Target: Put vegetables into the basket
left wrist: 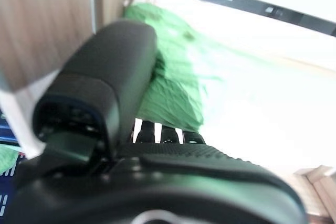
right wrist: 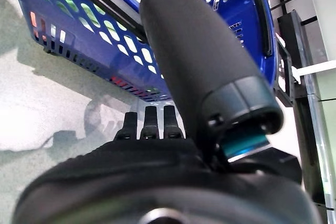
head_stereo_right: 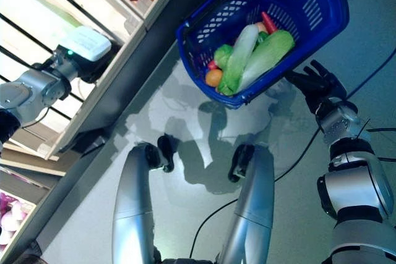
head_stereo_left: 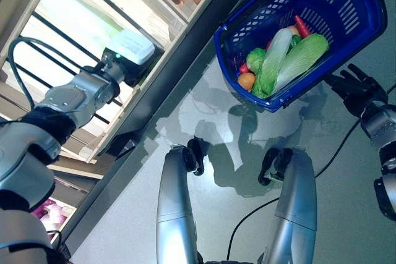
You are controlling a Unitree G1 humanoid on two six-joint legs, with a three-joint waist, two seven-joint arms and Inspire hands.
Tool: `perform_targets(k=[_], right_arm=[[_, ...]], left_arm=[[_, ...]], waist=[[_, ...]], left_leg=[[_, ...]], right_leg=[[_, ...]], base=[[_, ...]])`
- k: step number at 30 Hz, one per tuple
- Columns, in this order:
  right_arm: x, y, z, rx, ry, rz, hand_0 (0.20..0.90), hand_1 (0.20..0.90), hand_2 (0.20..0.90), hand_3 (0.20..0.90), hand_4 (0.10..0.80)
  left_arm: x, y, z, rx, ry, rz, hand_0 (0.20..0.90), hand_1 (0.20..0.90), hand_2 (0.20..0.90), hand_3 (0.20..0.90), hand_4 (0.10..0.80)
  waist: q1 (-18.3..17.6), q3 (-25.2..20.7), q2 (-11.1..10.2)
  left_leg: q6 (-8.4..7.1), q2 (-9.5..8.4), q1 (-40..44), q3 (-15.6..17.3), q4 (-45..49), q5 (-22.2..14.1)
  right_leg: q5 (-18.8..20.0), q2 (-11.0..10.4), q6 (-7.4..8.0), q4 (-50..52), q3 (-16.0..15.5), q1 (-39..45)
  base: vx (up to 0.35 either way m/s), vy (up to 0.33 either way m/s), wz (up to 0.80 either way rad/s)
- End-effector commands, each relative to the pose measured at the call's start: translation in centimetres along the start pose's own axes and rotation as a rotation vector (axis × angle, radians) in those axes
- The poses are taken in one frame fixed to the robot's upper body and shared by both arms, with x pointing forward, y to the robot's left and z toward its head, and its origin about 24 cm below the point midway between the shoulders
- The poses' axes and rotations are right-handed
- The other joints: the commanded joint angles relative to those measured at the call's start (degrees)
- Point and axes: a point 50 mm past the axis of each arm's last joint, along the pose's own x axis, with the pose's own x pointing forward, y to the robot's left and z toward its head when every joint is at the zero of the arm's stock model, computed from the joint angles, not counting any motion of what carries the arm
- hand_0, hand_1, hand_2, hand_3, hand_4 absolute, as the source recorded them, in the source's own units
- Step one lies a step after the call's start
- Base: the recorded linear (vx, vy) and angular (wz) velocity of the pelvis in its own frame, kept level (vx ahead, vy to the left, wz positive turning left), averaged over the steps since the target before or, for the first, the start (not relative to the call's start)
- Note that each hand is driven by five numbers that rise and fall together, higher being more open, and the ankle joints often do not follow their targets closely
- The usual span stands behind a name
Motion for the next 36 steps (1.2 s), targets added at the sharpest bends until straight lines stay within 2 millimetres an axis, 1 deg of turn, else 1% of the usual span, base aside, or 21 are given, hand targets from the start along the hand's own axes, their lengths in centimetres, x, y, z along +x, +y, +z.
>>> perform_targets(k=[1,2,3,4,5,6,8,13,14,17,22,27,29,32,33,36], right_arm=[[-0.3,0.1,4.7,0.047,-0.168,0.037,0.900,0.900,0.900,0.900,0.800],[-0.3,0.1,4.9,0.060,-0.175,0.030,0.900,0.900,0.900,0.900,0.800],[-0.3,0.0,4.8,0.064,-0.172,0.025,0.900,0.900,0.900,0.900,0.800],[-0.3,-0.1,4.9,0.071,-0.171,0.023,0.900,0.900,0.900,0.900,0.800],[-0.3,-0.2,4.6,0.073,-0.164,0.020,0.900,0.900,0.900,0.900,0.800],[-0.4,-0.3,4.5,0.080,-0.163,0.021,0.900,0.900,0.900,0.900,0.800],[-0.4,-0.3,4.4,0.094,-0.163,0.025,0.900,0.900,0.900,0.900,0.800],[-0.4,-0.4,4.4,0.098,-0.172,0.039,0.900,0.900,0.900,0.900,0.800],[-0.4,-0.3,4.2,0.096,-0.171,0.053,0.900,0.900,0.900,0.900,0.800],[-0.4,-0.2,4.0,0.115,-0.165,0.070,0.900,0.900,0.900,0.900,0.800],[-0.4,0.1,3.8,0.129,-0.157,0.089,0.900,0.900,0.900,0.900,0.800],[-0.3,0.2,3.5,0.107,-0.153,0.096,0.900,0.900,0.900,0.900,0.800],[-0.4,-0.1,3.4,0.111,-0.142,0.091,0.900,0.900,0.900,0.900,0.800],[-0.5,-0.4,3.0,0.112,-0.126,0.093,0.900,0.900,0.900,0.900,0.800],[-0.6,-0.7,2.3,0.099,-0.105,0.096,0.900,0.900,0.900,0.900,0.800],[-0.7,-1.0,1.1,0.079,-0.071,0.102,0.900,0.900,0.900,0.900,0.800]], left_arm=[[-2.6,-0.7,-7.5,0.061,0.427,-0.150,0.900,0.900,0.900,0.900,0.800],[-2.8,-0.4,-8.0,0.050,0.462,-0.135,0.900,0.900,0.900,0.900,0.800],[-2.8,-0.3,-8.2,0.050,0.473,-0.122,0.900,0.900,0.900,0.900,0.800],[-2.7,-0.1,-8.2,0.046,0.468,-0.083,0.300,0.300,0.300,0.300,0.400],[-2.7,-0.2,-8.1,0.041,0.463,-0.066,0.300,0.300,0.300,0.300,0.400],[-2.6,0.0,-8.0,-0.029,0.463,-0.020,0.300,0.300,0.300,0.300,0.400],[-2.3,0.3,-7.7,-0.076,0.447,0.037,0.300,0.300,0.300,0.300,0.400],[-2.3,0.4,-7.7,-0.051,0.403,0.072,0.300,0.300,0.300,0.300,0.400],[-2.3,0.6,-7.5,-0.048,0.371,0.110,0.300,0.300,0.300,0.300,0.400],[-2.2,1.0,-7.0,-0.045,0.327,0.145,0.300,0.300,0.300,0.300,0.400],[-2.3,0.4,-6.8,-0.054,0.291,0.121,0.300,0.300,0.300,0.300,0.400],[-2.8,-0.2,-6.6,-0.085,0.264,0.134,0.300,0.300,0.300,0.300,0.400],[-3.1,-0.5,-6.7,-0.095,0.240,0.141,0.300,0.300,0.300,0.300,0.400],[-3.5,-0.9,-6.5,-0.110,0.210,0.166,0.300,0.300,0.300,0.300,0.400],[-3.8,-1.5,-6.1,-0.123,0.182,0.184,0.300,0.300,0.300,0.300,0.400],[-4.3,-2.0,-6.0,-0.179,0.165,0.232,0.300,0.300,0.300,0.300,0.400]], waist=[[-0.83,0.05,-0.86],[-0.86,0.05,-1.00],[-0.82,0.05,-1.11],[-0.85,0.05,-1.16],[-0.81,0.05,-1.21],[-0.82,0.05,-1.27],[-0.77,0.05,-1.37],[-0.80,0.05,-1.37],[-0.83,0.05,-1.46],[-0.86,0.05,-1.47],[-0.78,0.05,-1.47],[-0.86,0.05,-1.29],[-0.84,0.03,-1.24],[-0.63,-0.50,-1.26],[-0.51,-1.60,-1.33],[-0.37,-3.36,-1.54]], left_leg=[[-0.93,2.76,1.06,-0.14,2.79,-8.42],[-0.35,2.80,-0.66,-0.20,3.32,-7.56],[-0.72,2.81,-0.07,-0.32,3.30,-8.13],[-0.28,2.87,-1.11,-0.29,3.66,-7.48],[-0.70,2.95,0.18,-0.31,3.38,-8.31],[-0.61,3.05,0.26,-0.25,3.21,-8.30],[-0.57,3.15,0.52,0.05,2.88,-8.19],[-0.81,3.24,1.43,0.38,2.11,-7.92],[-0.87,3.33,1.76,0.48,1.89,-7.87],[-0.83,3.42,2.75,0.84,1.47,-7.93],[-0.87,3.49,6.05,1.75,0.07,-8.00],[-1.12,3.50,12.86,3.50,-3.74,-7.45],[-1.30,3.54,16.75,4.39,-5.79,-7.05],[-1.54,3.38,20.37,5.06,-8.02,-6.57],[-1.80,2.96,23.21,5.37,-10.33,-5.99],[-1.88,2.51,27.17,5.73,-13.42,-5.26]], right_leg=[[8.33,-2.61,2.36,-7.65,0.79,-0.16],[9.04,-2.84,1.67,-7.30,0.66,-1.72],[8.53,-2.81,2.18,-7.23,0.68,-1.13],[9.05,-2.98,1.62,-7.00,0.59,-2.06],[8.37,-2.85,2.26,-7.13,0.61,-0.90],[8.34,-2.95,2.23,-7.23,0.49,-0.83],[8.37,-3.01,2.17,-7.42,0.24,-0.54],[8.65,-3.24,2.23,-8.16,-0.06,0.41],[8.76,-3.28,2.27,-8.40,-0.22,0.73],[8.85,-3.24,2.23,-8.89,-0.37,1.55],[8.77,-3.06,2.13,-10.22,-1.08,4.68],[8.85,-2.30,2.12,-13.39,-2.06,11.28],[8.83,-2.03,2.03,-14.95,-2.67,15.09],[8.78,-1.76,1.86,-16.71,-3.23,18.72],[9.01,-1.39,1.76,-18.70,-3.34,21.41],[9.20,-1.17,1.30,-21.21,-3.51,25.26]], base=[[0.000,0.000,0.00],[0.000,0.000,0.00],[-0.069,0.002,-0.04],[0.047,-0.005,-0.03],[0.000,0.000,0.00],[0.052,-0.005,0.00],[0.000,0.000,0.00],[0.000,0.000,0.00],[0.000,0.000,0.00],[0.000,0.000,0.00],[0.000,0.000,0.00],[0.035,0.033,-0.03],[0.059,0.027,-0.02],[0.065,0.009,-0.02],[0.119,0.015,-0.06],[0.090,0.008,-0.07]])
